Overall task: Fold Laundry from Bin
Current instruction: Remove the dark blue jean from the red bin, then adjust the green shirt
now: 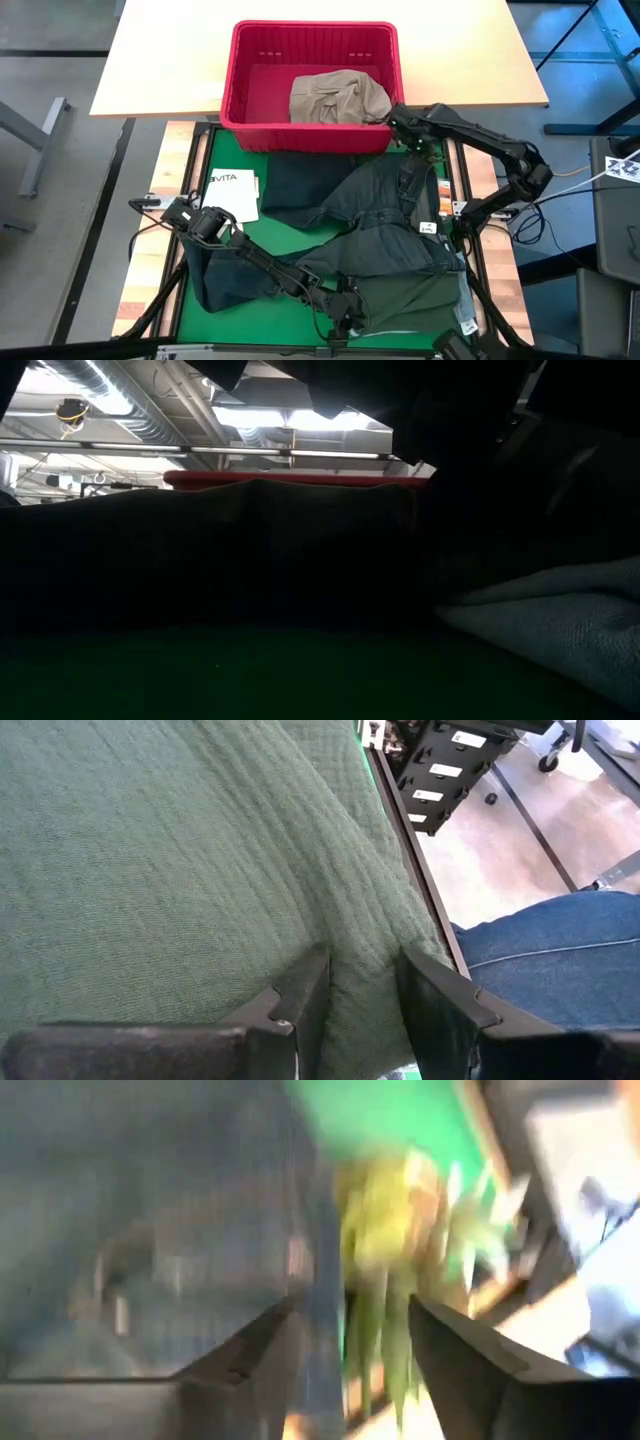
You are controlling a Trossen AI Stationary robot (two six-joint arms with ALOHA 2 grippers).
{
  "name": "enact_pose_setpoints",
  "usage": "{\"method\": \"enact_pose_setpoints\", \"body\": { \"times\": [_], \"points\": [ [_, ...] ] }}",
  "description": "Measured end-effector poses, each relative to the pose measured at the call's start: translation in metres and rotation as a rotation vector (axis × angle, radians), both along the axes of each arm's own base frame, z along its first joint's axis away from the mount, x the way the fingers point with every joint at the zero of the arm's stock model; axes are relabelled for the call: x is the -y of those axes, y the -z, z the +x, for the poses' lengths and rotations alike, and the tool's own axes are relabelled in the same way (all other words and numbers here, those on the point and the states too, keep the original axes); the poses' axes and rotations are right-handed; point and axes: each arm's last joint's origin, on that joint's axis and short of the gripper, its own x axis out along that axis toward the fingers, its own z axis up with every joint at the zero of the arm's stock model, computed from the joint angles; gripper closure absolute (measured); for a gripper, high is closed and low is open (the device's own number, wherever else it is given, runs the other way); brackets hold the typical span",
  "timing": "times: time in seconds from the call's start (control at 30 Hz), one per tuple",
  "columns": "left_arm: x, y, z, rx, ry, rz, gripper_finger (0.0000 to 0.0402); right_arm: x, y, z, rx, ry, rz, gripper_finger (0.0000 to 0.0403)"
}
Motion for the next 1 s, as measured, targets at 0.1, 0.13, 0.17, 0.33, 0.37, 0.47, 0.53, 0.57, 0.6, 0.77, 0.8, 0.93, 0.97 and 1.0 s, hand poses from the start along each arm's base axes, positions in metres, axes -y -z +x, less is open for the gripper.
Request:
{"method": "enact_pose_setpoints", "body": {
  "times": [0.1,0.13,0.17,0.33,0.37,0.47,0.53,0.57,0.6,0.77,0.8,0.93,0.97,1.0],
  "points": [
    [0.0,0.0,0.0,0.0,-0.001,0.0,0.0285,-0.009,-0.026,-0.006,-0.038,0.012,0.076,0.0188],
    [0.0,0.0,0.0,0.0,-0.001,0.001,0.0285,-0.014,-0.035,-0.009,-0.039,0.03,0.111,0.0184],
    [0.0,0.0,0.0,0.0,-0.001,0.0,0.0285,-0.018,-0.042,-0.011,-0.017,0.048,0.125,0.0182],
    [0.0,0.0,0.0,0.0,-0.001,0.001,0.0285,-0.054,-0.08,-0.021,0.275,-0.012,0.067,0.0182],
    [0.0,0.0,0.0,0.0,-0.001,0.001,0.0285,-0.062,-0.086,-0.024,0.314,-0.031,0.057,0.0183],
    [0.0,0.0,0.0,0.0,-0.001,0.001,0.0285,-0.09,-0.102,-0.034,0.405,-0.068,0.014,0.0184],
    [0.0,0.0,0.0,0.0,-0.002,0.001,0.0285,-0.111,-0.112,-0.041,0.488,-0.078,0.005,0.0184],
    [-0.001,0.0,0.0,0.0,-0.002,0.002,0.0285,-0.121,-0.114,-0.045,0.536,-0.094,0.012,0.0184],
    [-0.001,0.0,0.0,0.0,-0.002,0.002,0.0285,-0.13,-0.116,-0.048,0.574,-0.113,0.024,0.0184],
    [0.0,0.0,0.0,0.0,-0.002,0.002,0.0285,-0.171,-0.101,-0.058,0.753,-0.193,0.184,0.0184],
    [-0.001,0.0,0.0,0.001,-0.002,0.002,0.0285,-0.177,-0.095,-0.06,0.775,-0.194,0.211,0.0184],
    [-0.003,0.0,0.001,0.0,-0.006,0.001,0.0285,-0.198,-0.065,-0.056,0.841,-0.214,0.318,0.0184],
    [-0.004,0.0,0.002,0.0,-0.008,0.001,0.0285,-0.203,-0.058,-0.052,0.863,-0.233,0.347,0.0184],
    [-0.004,0.0,0.002,0.0,-0.009,0.0,0.0285,-0.207,-0.051,-0.047,0.887,-0.257,0.374,0.0184]
  ]
}}
